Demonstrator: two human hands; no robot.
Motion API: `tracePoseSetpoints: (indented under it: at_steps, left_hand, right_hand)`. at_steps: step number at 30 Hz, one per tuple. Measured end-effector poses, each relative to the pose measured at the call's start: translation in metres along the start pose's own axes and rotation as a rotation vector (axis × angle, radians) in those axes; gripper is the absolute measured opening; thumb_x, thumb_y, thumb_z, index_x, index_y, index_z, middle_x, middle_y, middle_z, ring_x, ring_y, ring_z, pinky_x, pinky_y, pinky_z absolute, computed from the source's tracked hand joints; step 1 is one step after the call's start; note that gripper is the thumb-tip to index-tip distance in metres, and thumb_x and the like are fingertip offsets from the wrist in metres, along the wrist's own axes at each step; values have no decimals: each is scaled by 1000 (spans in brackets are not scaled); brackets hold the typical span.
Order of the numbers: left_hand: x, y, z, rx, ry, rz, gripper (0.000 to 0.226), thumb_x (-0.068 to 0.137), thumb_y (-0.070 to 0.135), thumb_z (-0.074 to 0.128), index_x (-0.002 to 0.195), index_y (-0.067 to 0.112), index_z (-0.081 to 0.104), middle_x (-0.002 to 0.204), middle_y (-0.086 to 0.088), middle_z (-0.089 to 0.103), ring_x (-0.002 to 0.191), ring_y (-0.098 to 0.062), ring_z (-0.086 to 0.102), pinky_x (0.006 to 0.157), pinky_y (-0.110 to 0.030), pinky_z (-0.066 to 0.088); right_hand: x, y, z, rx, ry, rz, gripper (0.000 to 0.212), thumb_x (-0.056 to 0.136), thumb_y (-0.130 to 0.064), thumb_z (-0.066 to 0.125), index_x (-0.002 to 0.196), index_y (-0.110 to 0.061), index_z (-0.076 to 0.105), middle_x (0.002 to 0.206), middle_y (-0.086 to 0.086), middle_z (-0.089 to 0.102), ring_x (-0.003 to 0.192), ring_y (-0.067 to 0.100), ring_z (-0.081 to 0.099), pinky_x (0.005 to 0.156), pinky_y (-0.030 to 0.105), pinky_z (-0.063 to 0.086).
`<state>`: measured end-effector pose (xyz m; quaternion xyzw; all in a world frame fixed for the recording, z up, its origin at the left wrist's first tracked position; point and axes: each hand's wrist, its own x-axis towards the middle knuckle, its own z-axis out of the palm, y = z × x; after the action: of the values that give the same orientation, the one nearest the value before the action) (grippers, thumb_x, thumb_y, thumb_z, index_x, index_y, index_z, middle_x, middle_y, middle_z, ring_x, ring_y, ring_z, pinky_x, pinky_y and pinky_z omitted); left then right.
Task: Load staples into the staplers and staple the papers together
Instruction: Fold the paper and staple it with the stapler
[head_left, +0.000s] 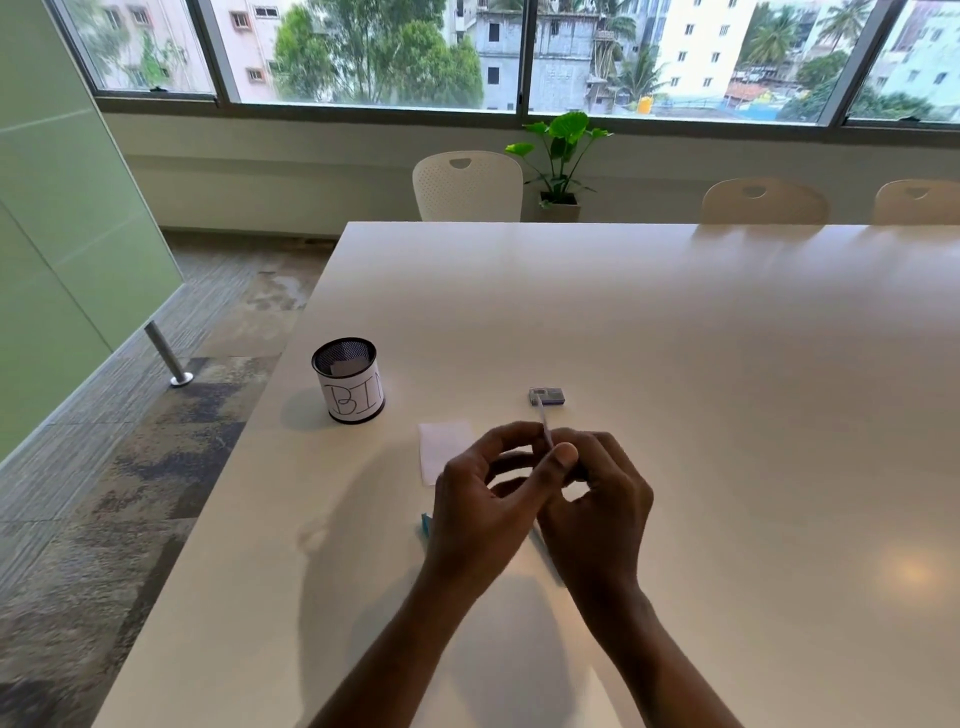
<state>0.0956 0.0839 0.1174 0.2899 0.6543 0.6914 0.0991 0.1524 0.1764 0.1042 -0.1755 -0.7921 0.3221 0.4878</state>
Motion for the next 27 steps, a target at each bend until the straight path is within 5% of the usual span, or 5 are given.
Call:
tracePoseSetpoints:
  at_steps: [5, 9, 13, 17, 27]
  left_hand:
    - [4, 2, -3, -144, 34, -116, 22, 89, 32, 69, 109, 26, 76, 99, 0, 79, 95, -19, 76, 82, -37, 62]
    - [7, 7, -15, -190, 58, -153, 21, 95, 18, 64, 96, 34, 78, 93, -2, 79, 89, -21, 76, 74, -27, 61]
    - [12, 13, -23, -194, 17, -160, 23, 90, 20, 68, 87, 39, 79, 88, 0, 80, 80, -20, 76, 67, -22, 60]
    - [14, 14, -25, -167, -66, -155, 18, 78, 34, 71, 96, 35, 74, 85, 2, 80, 76, -19, 77, 67, -22, 60]
    - [11, 12, -30, -164, 9, -127, 15, 79, 34, 71, 93, 33, 76, 82, 0, 79, 73, -21, 76, 63, -22, 60]
  right_hand:
    - [-8, -8, -3, -81, -75, -127, 34, 80, -3, 78, 114, -5, 71, 102, 4, 66, 79, 2, 59, 73, 4, 44]
    - [-5, -4, -12, 6, -115, -127, 43, 81, -15, 81, 122, -9, 69, 112, 3, 62, 81, 6, 62, 68, 8, 47]
    - [9, -2, -16, 227, -46, 212, 28, 87, -25, 75, 114, -20, 68, 111, -2, 66, 80, 12, 67, 62, 21, 55]
    - [18, -2, -19, 611, -233, 587, 16, 92, -25, 69, 104, -17, 75, 94, 7, 75, 80, 17, 67, 71, 31, 54]
    - [15, -5, -16, 773, -299, 694, 33, 82, -32, 71, 108, -11, 74, 96, 9, 76, 76, 14, 65, 74, 28, 53]
